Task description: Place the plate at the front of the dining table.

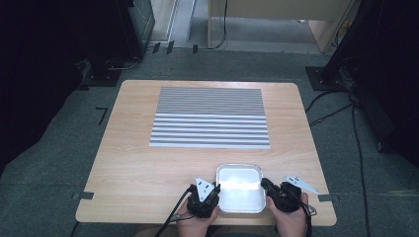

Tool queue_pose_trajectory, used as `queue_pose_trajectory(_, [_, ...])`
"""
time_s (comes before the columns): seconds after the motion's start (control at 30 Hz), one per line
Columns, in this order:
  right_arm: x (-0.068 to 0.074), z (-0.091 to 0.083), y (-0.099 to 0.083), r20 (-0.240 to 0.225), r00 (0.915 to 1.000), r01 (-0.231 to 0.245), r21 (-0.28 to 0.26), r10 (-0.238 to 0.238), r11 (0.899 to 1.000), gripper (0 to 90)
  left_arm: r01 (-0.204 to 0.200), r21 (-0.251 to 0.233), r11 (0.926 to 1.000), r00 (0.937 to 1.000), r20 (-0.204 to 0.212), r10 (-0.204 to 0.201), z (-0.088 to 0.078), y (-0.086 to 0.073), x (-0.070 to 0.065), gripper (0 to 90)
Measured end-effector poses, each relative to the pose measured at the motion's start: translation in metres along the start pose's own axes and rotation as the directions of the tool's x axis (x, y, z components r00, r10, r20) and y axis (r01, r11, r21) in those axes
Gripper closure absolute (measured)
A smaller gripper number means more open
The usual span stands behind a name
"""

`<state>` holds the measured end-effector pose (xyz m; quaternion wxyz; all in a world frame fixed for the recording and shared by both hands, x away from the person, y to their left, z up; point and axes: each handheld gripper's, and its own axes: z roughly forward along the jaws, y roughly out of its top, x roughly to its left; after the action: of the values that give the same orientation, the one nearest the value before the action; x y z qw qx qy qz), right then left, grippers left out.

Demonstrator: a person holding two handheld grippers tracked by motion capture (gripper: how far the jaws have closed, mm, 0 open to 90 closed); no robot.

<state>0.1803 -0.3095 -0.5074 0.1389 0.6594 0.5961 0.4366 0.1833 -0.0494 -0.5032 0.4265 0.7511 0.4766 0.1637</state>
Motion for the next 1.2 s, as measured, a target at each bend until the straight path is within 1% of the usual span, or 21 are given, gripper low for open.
queue_pose_trajectory(0.03, [0.0,0.0,0.0,-0.002,1.0,-0.004,0.0,0.004,1.0,85.9,-0.001,-0.003,1.0,1.0,-0.002,0.001,0.0,0.0,0.0,82.5])
queue_pose_trajectory(0.07, [-0.001,0.0,0.001,-0.007,0.9998,-0.021,0.007,0.021,1.0,86.1,-0.006,-0.007,1.0,1.0,-0.005,0.006,0.0,0.0,-0.001,82.7])
queue_pose_trajectory(0.1, [-0.003,0.0,0.001,-0.015,0.9993,-0.034,0.005,0.034,0.999,86.3,-0.022,-0.013,0.9997,0.9996,-0.017,0.022,0.0,0.0,-0.002,83.6])
queue_pose_trajectory(0.37, [-0.003,-0.002,0.002,-0.014,0.9994,-0.032,-0.007,0.031,0.999,87.3,-0.022,-0.017,0.9996,0.9997,-0.014,0.022,0.001,0.0,-0.002,83.7])
queue_pose_trajectory(0.4, [-0.003,-0.003,0.002,-0.025,0.999,-0.037,-0.014,0.036,0.999,89.3,-0.024,-0.016,0.9996,0.9996,-0.016,0.023,0.001,0.0,-0.002,83.7])
queue_pose_trajectory(0.43, [-0.005,-0.005,0.004,-0.046,0.9971,-0.062,-0.029,0.06,0.998,89.5,-0.023,-0.014,0.9996,0.9997,-0.014,0.022,0.002,-0.001,-0.002,83.6])
queue_pose_trajectory(0.47, [-0.005,-0.005,0.004,-0.046,0.9971,-0.062,-0.029,0.06,0.998,89.5,-0.023,-0.014,0.9996,0.9997,-0.014,0.022,0.002,-0.001,-0.002,83.3])
queue_pose_trajectory(0.5, [-0.005,-0.007,0.006,-0.053,0.9967,-0.063,-0.041,0.061,0.997,89.5,-0.023,-0.017,0.9996,0.9996,-0.016,0.023,0.003,-0.001,-0.003,83.4])
queue_pose_trajectory(0.63, [-0.005,-0.008,0.006,-0.053,0.9971,-0.057,-0.046,0.054,0.997,89.6,-0.027,-0.025,0.9993,0.9994,-0.022,0.027,0.003,0.0,-0.004,83.4])
queue_pose_trajectory(0.73, [-0.006,-0.011,0.007,-0.057,0.9962,-0.069,-0.052,0.066,0.996,89.8,-0.03,-0.038,0.9988,0.9993,-0.024,0.03,0.002,0.003,-0.004,83.8])
queue_pose_trajectory(0.77, [-0.007,-0.013,0.008,-0.051,0.9966,-0.068,-0.065,0.065,0.996,89.8,-0.028,-0.06,0.9978,0.9992,-0.03,0.027,0.001,0.004,-0.004,83.7])
queue_pose_trajectory(0.8, [-0.007,-0.013,0.008,-0.051,0.9966,-0.068,-0.065,0.065,0.996,89.8,-0.028,-0.06,0.9978,0.9992,-0.03,0.027,0.001,0.004,-0.004,83.5])
queue_pose_trajectory(0.83, [-0.008,-0.016,0.009,-0.033,0.9973,-0.067,-0.087,0.065,0.994,90.0,-0.022,-0.072,0.9972,0.9994,-0.026,0.021,0.0,0.006,-0.003,83.0])
queue_pose_trajectory(0.87, [-0.008,-0.016,0.009,-0.033,0.9973,-0.067,-0.087,0.065,0.994,90.0,-0.022,-0.072,0.9972,0.9994,-0.026,0.021,0.0,0.006,-0.003,82.0])
queue_pose_trajectory(0.9, [-0.012,-0.018,0.011,-0.02,0.9972,-0.073,-0.096,0.071,0.993,90.0,-0.017,-0.072,0.9972,0.9997,-0.018,0.016,-0.001,0.007,-0.003,80.2])
queue_pose_trajectory(1.0, [-0.016,-0.018,0.011,-0.018,0.9965,-0.083,-0.093,0.082,0.992,90.0,-0.016,-0.068,0.9976,0.9999,-0.002,0.016,0.001,0.006,-0.006,78.9])
queue_pose_trajectory(1.07, [-0.018,-0.019,0.011,-0.022,0.996,-0.088,-0.088,0.087,0.992,89.6,-0.019,-0.05,0.9986,0.9997,0.013,0.02,0.004,0.006,-0.01,76.9])
queue_pose_trajectory(1.1, [-0.018,-0.019,0.011,-0.022,0.996,-0.088,-0.088,0.087,0.992,89.6,-0.019,-0.05,0.9986,0.9997,0.013,0.02,0.004,0.006,-0.01,76.8])
queue_pose_trajectory(1.17, [-0.016,-0.019,0.011,-0.009,0.9977,-0.068,-0.09,0.068,0.994,88.0,-0.018,-0.037,0.9992,0.9996,0.019,0.018,0.007,0.005,-0.013,76.5])
queue_pose_trajectory(1.2, [-0.012,-0.02,0.011,0.005,0.9989,-0.046,-0.086,0.047,0.995,83.1,-0.019,-0.031,0.9993,0.9996,0.019,0.019,0.008,0.005,-0.013,76.1])
